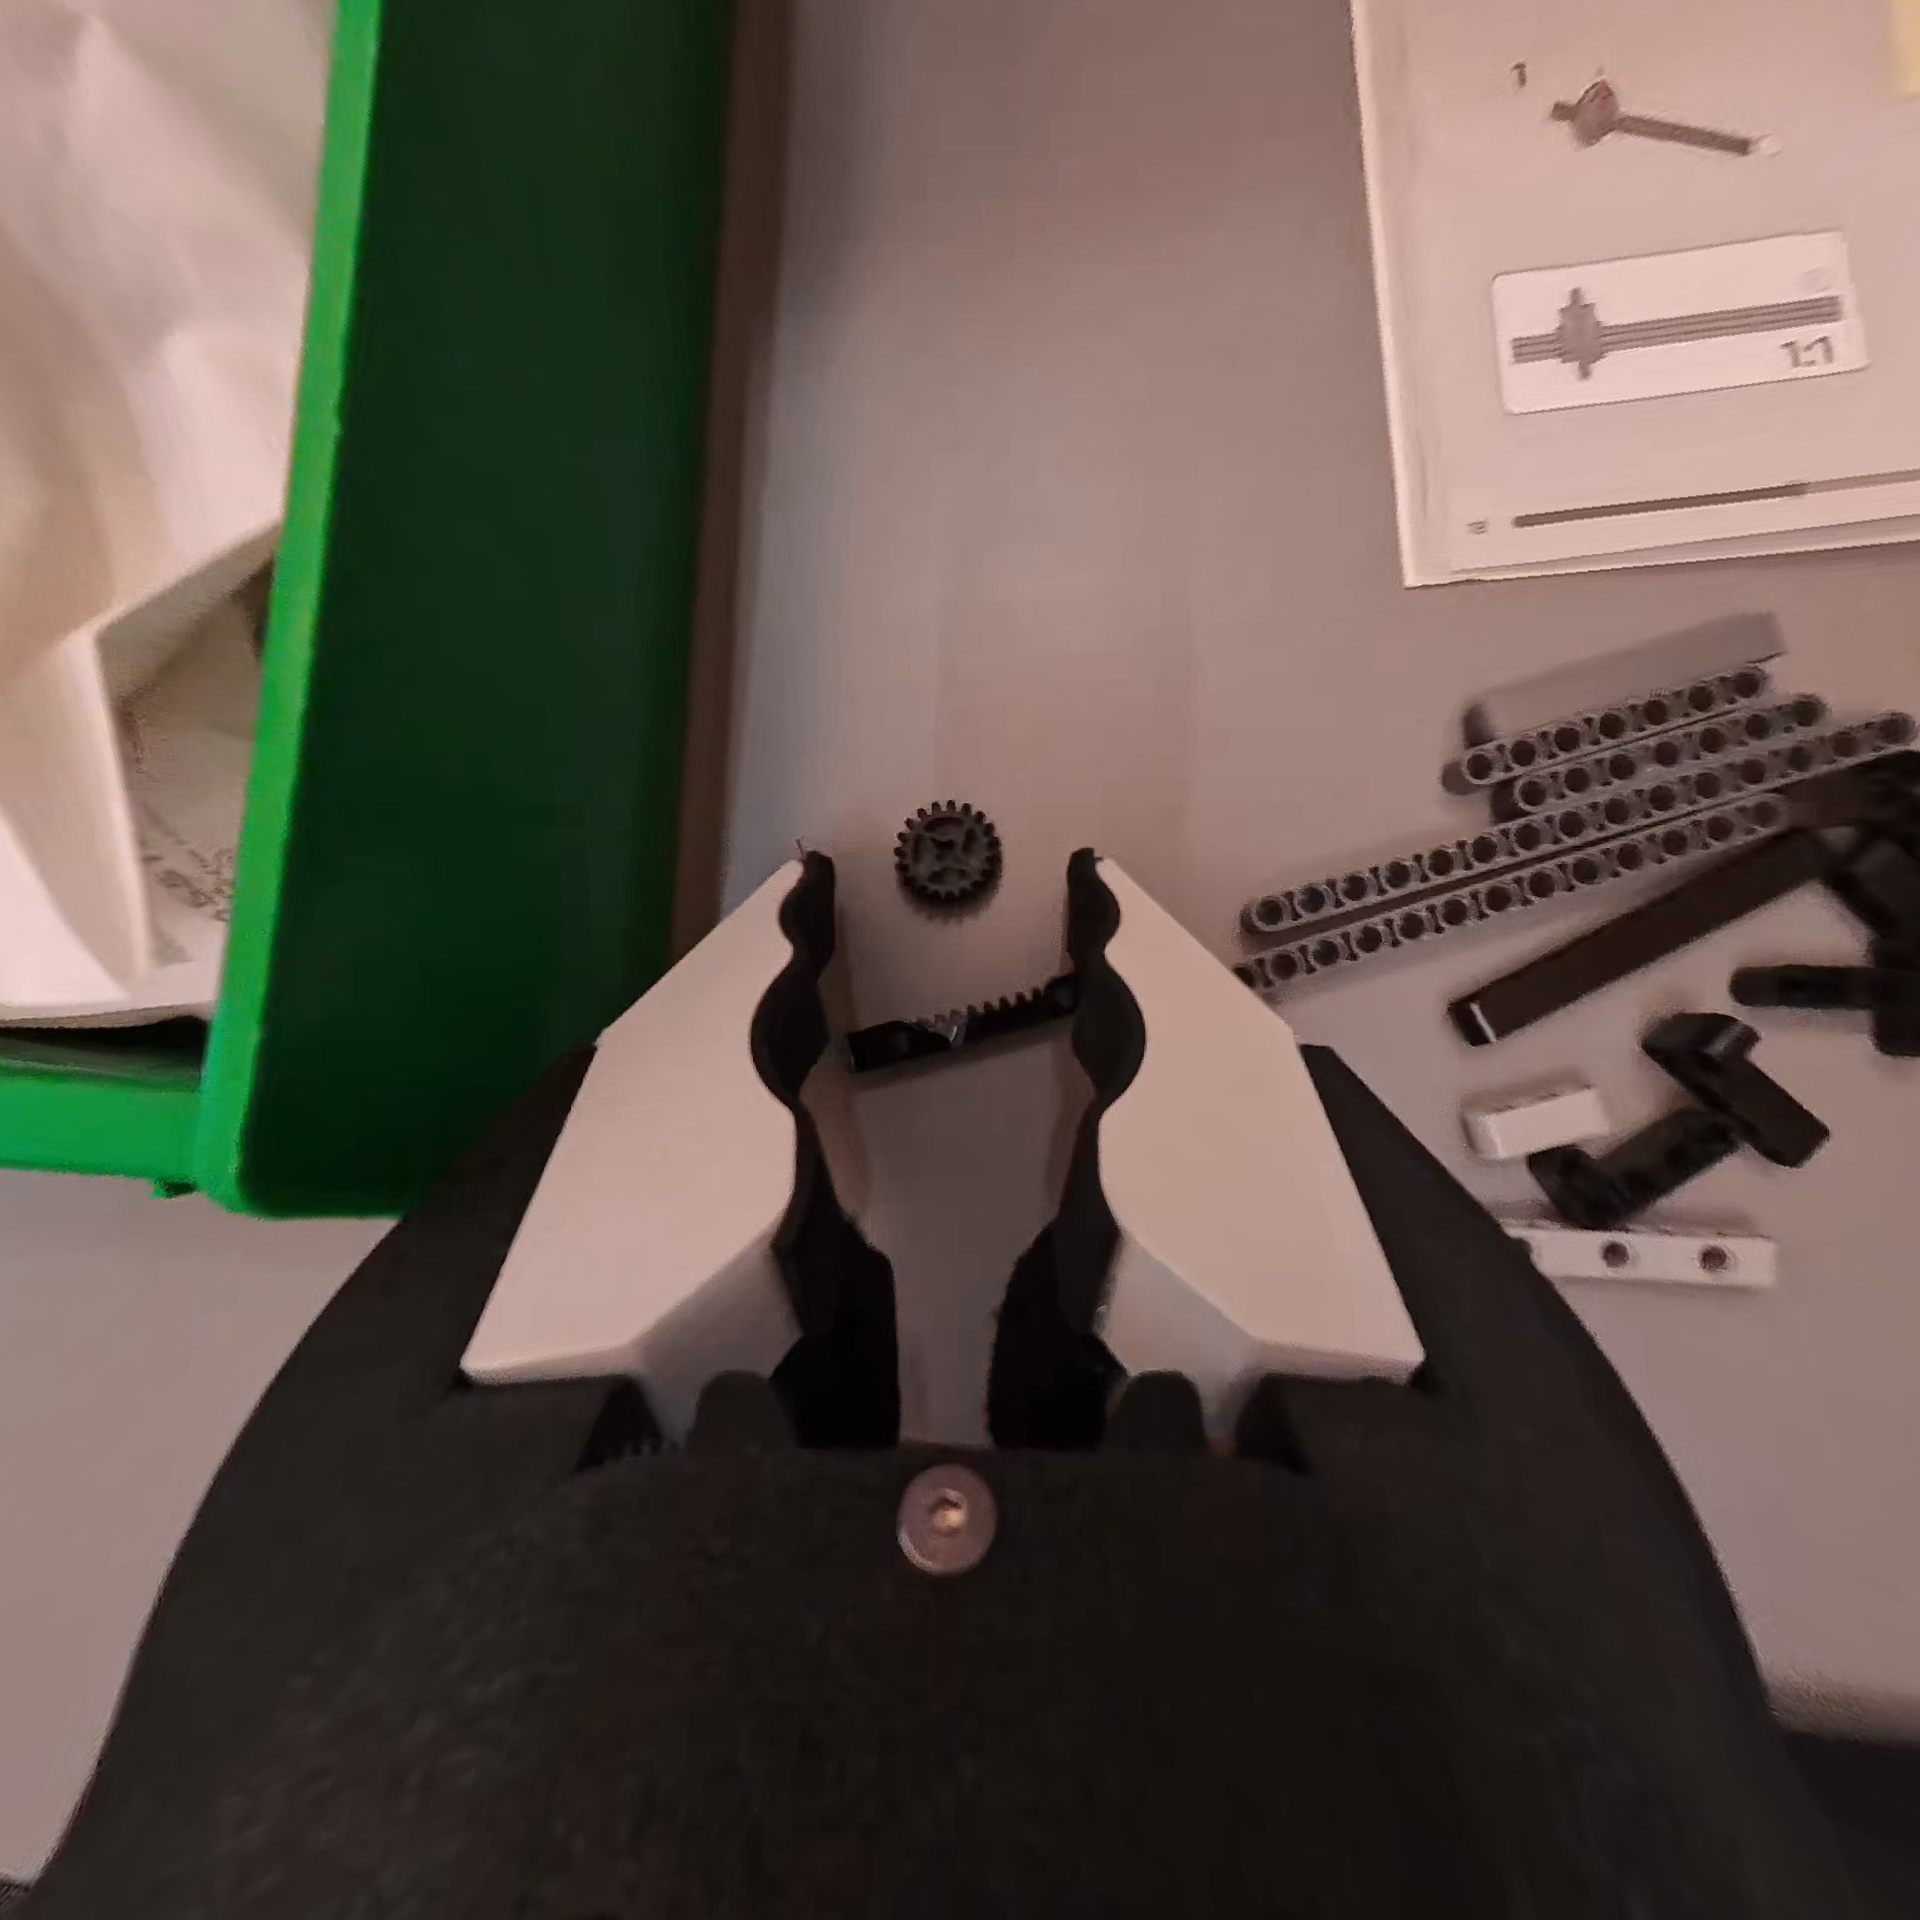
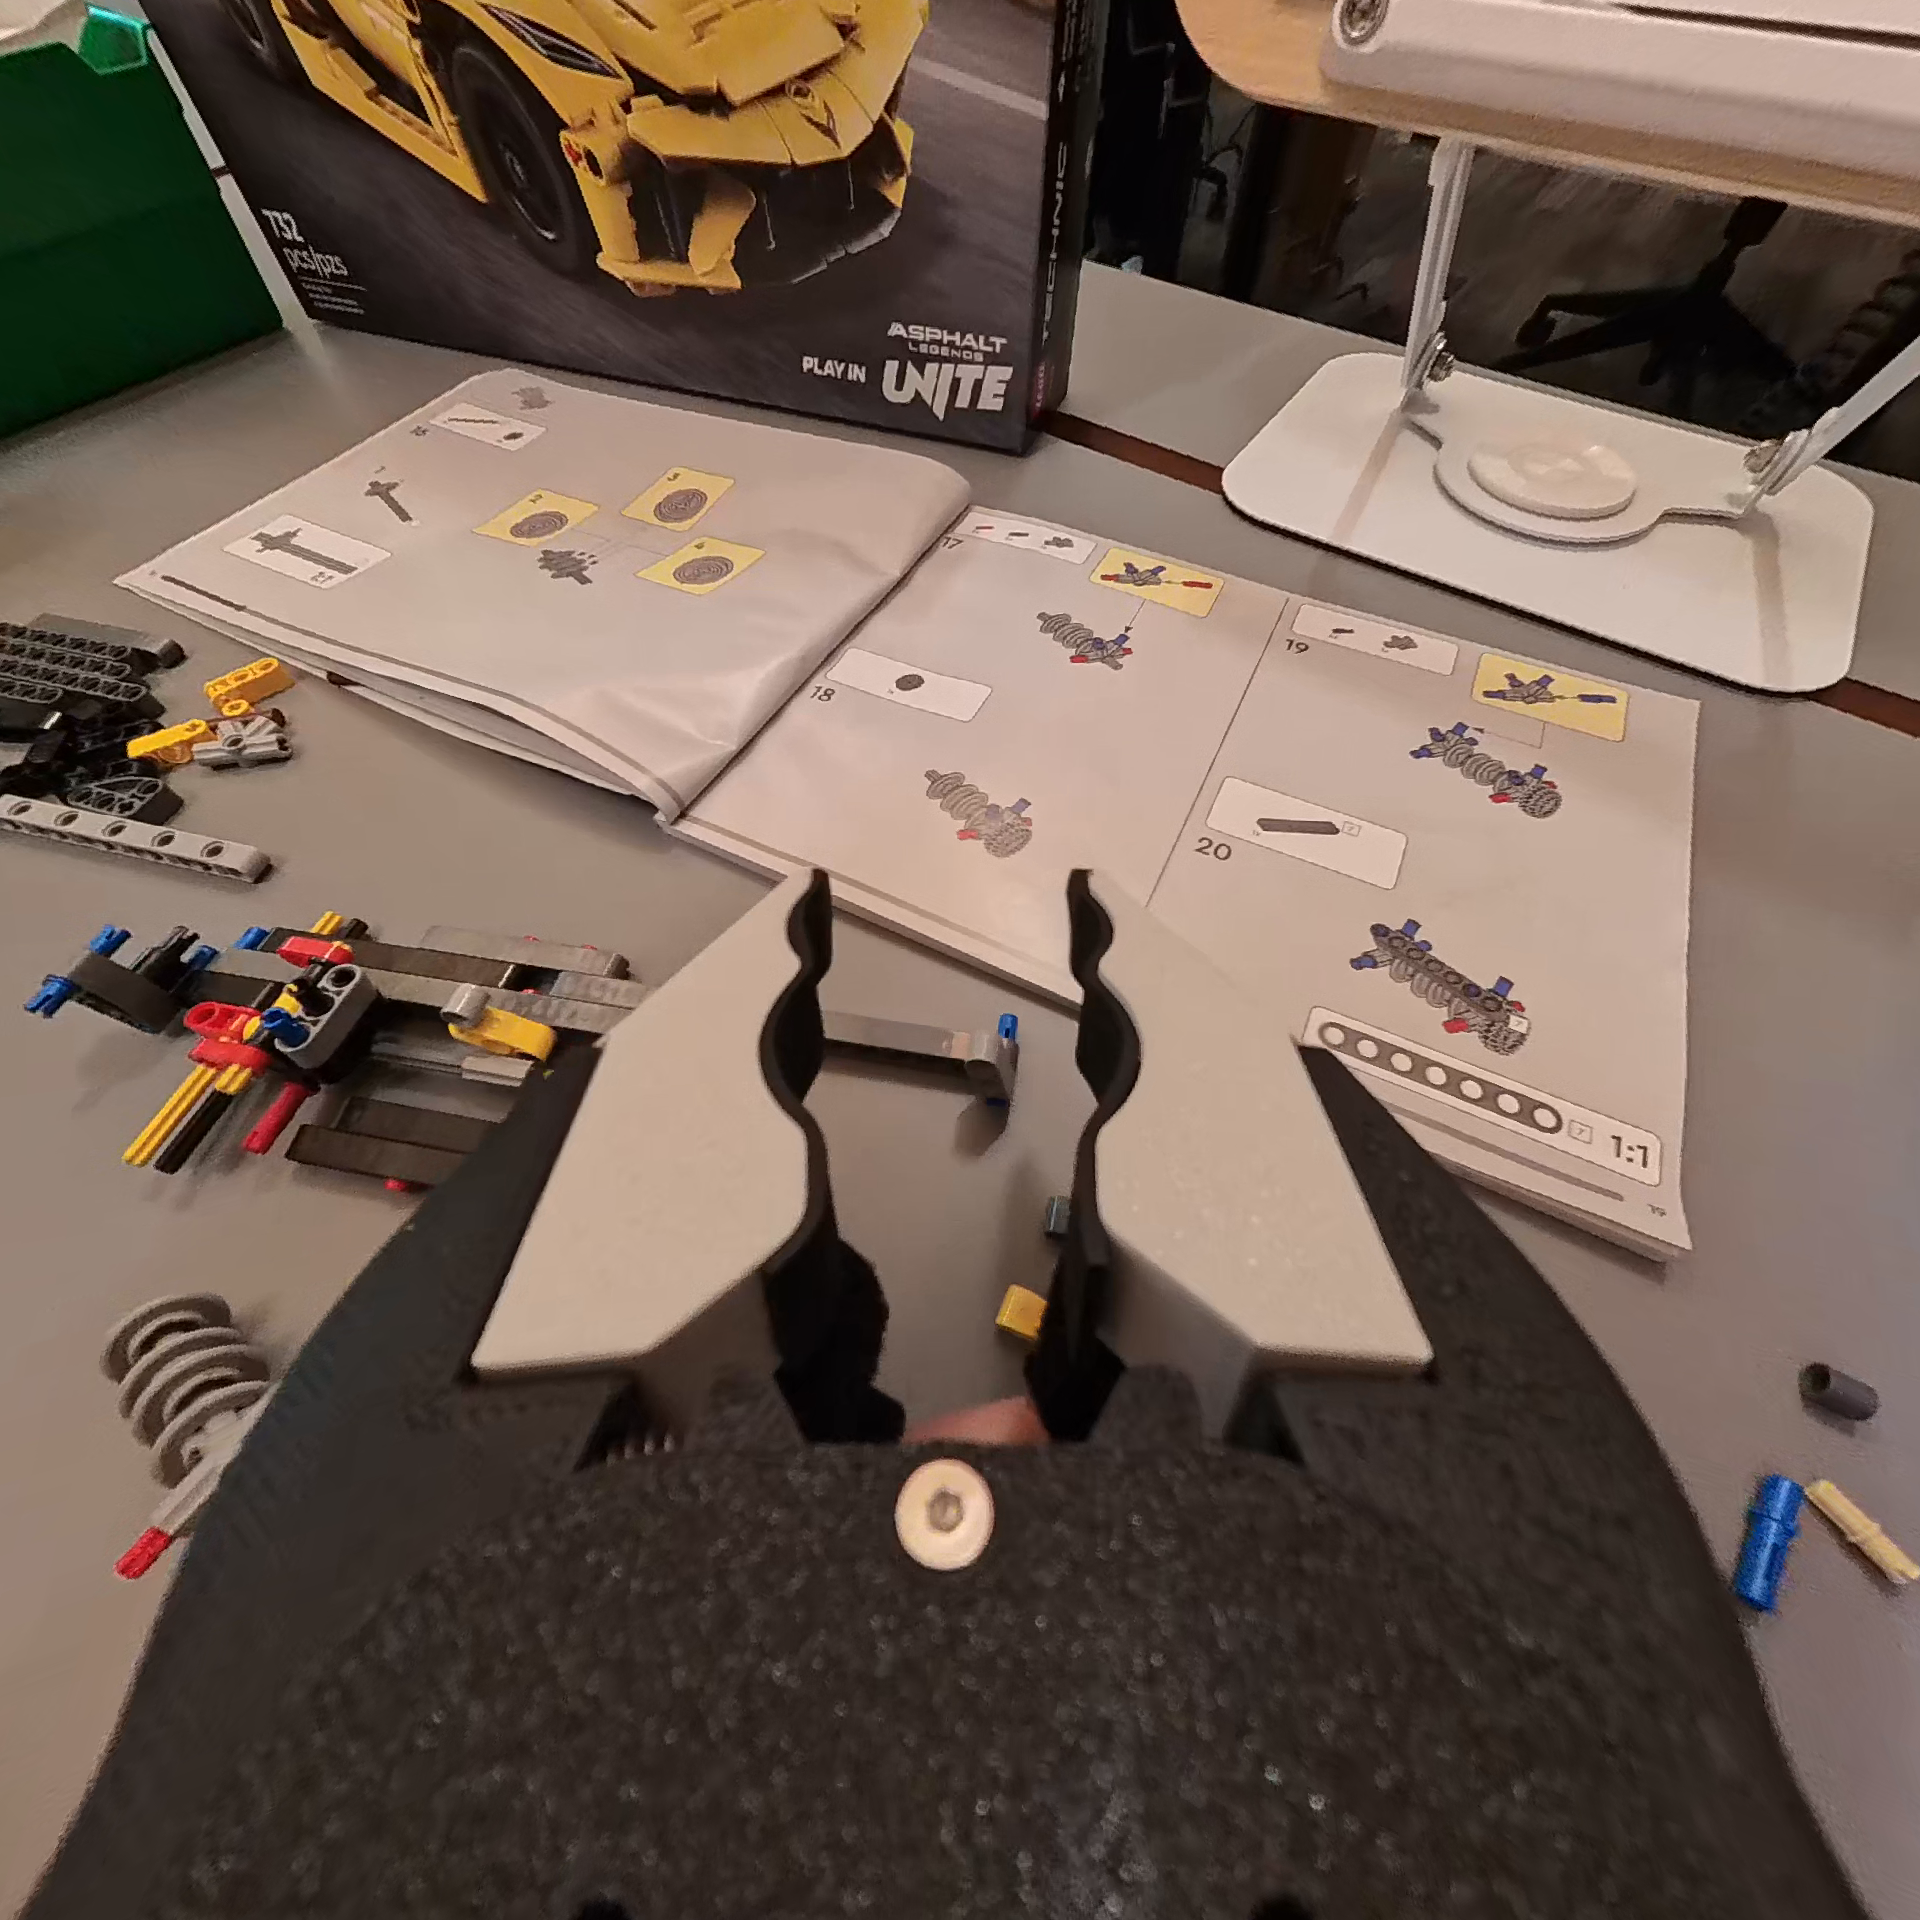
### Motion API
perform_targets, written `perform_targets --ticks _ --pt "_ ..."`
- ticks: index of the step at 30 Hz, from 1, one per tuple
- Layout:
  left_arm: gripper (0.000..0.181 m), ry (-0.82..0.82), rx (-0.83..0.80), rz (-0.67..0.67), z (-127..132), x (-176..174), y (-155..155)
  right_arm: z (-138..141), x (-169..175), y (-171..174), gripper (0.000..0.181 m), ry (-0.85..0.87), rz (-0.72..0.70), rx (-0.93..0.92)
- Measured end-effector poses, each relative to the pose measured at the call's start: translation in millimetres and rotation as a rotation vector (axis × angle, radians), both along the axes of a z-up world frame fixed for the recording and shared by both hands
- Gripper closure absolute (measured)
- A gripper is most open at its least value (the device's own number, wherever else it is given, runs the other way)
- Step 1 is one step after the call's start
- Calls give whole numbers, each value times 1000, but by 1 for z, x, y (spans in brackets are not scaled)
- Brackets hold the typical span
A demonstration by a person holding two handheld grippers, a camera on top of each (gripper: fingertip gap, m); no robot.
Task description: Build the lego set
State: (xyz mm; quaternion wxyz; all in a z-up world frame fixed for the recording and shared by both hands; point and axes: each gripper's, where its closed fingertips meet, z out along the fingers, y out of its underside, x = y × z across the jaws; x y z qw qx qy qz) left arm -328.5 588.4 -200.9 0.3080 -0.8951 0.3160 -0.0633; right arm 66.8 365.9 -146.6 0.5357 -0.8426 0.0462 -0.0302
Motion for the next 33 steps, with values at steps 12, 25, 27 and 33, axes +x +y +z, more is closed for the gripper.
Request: perform_targets --ticks 12,25,27,33 --pt "161 -47 8 -52 -5 10 1 6 2 -2 138 -13 -6 16" --pt "161 -296 230 -1100 102 281 -128 7 3 -5 140 -43 0 9" --pt "161 -246 215 -1165 89 308 -130 7 1 -5 140 -67 9 3" --pt "161 -174 136 -1196 50 354 -127 7 -3 -6 141 -76 31 -4"
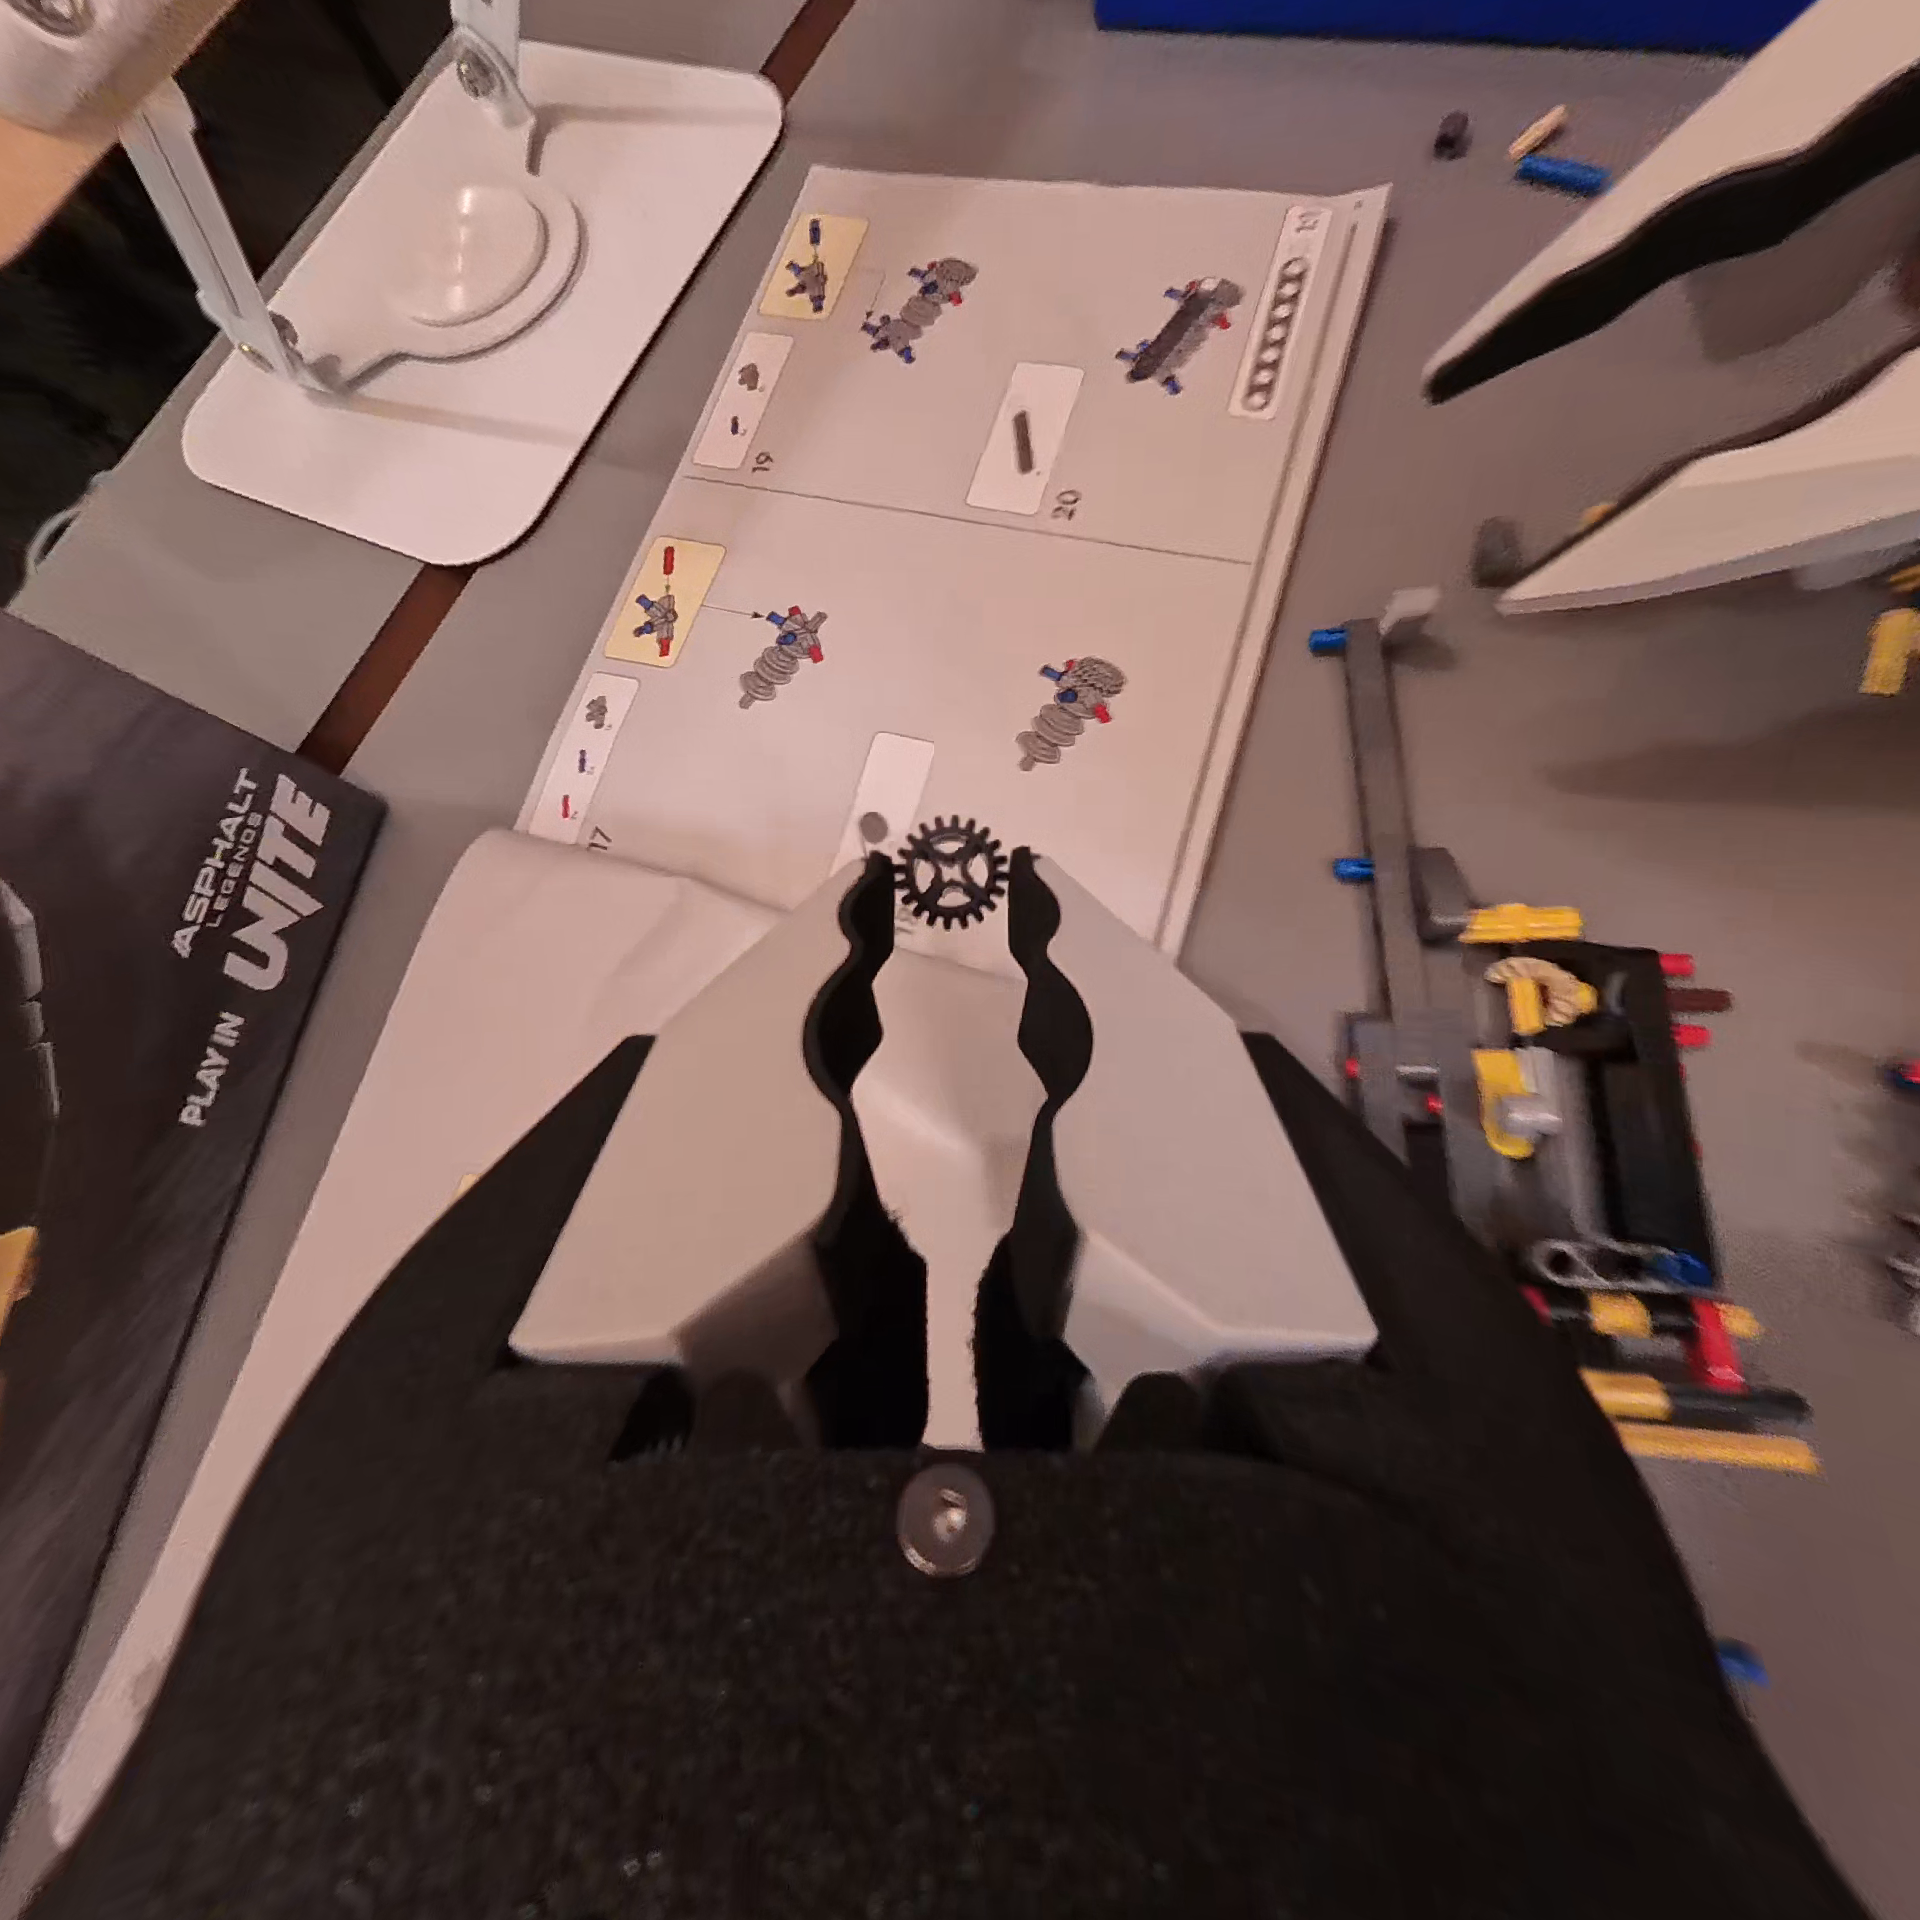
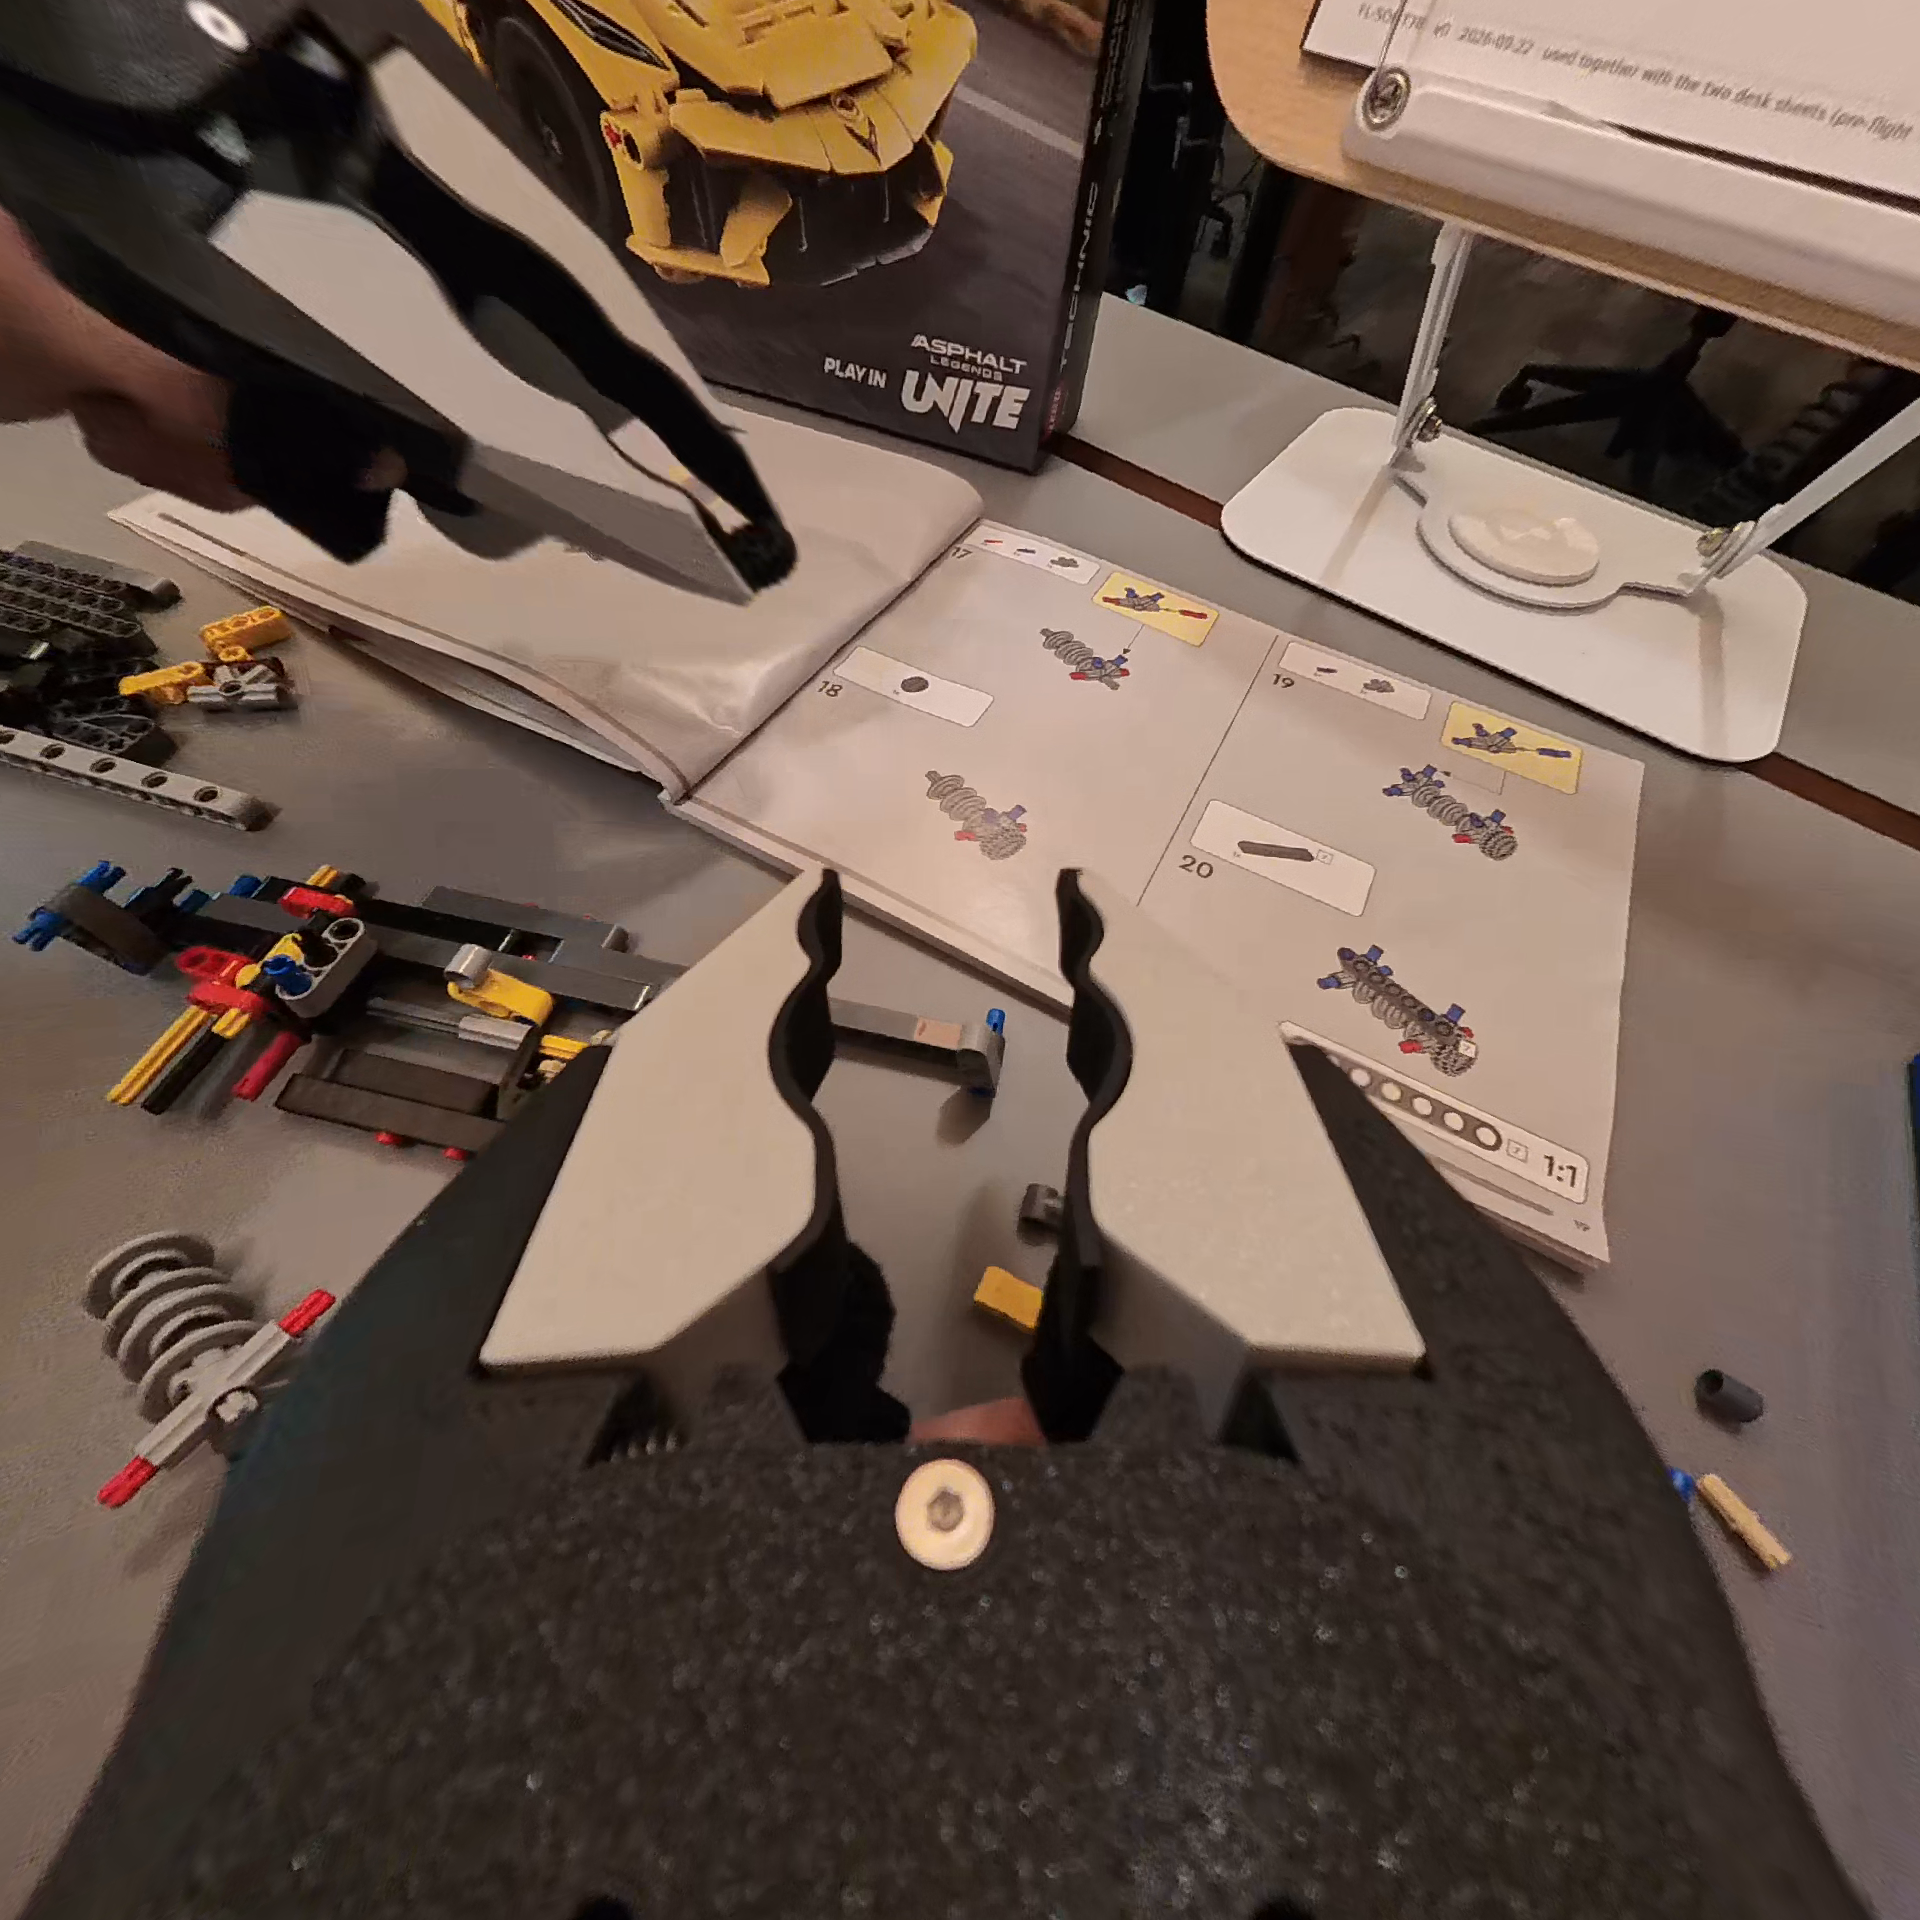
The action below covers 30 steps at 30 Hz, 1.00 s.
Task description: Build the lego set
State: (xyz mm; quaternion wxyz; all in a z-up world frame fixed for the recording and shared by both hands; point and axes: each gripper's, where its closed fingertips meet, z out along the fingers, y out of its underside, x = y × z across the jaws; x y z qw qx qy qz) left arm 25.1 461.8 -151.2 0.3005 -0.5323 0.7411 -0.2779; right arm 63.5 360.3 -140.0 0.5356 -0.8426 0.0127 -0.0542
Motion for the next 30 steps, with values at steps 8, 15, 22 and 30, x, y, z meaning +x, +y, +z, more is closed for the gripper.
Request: perform_targets --ticks 8,15,22,30 --pt "161 -60 92 145 -3 10 10 -4 8 -4 141 51 -7 -15" --pt "161 -102 127 164 -11 11 16 -4 18 -4 141 118 -21 -3" --pt "161 -86 226 118 -16 5 14 -9 17 -1 141 150 -9 -4" --pt "160 -143 161 107 -2 5 9 -8 15 0 143 177 5 6"
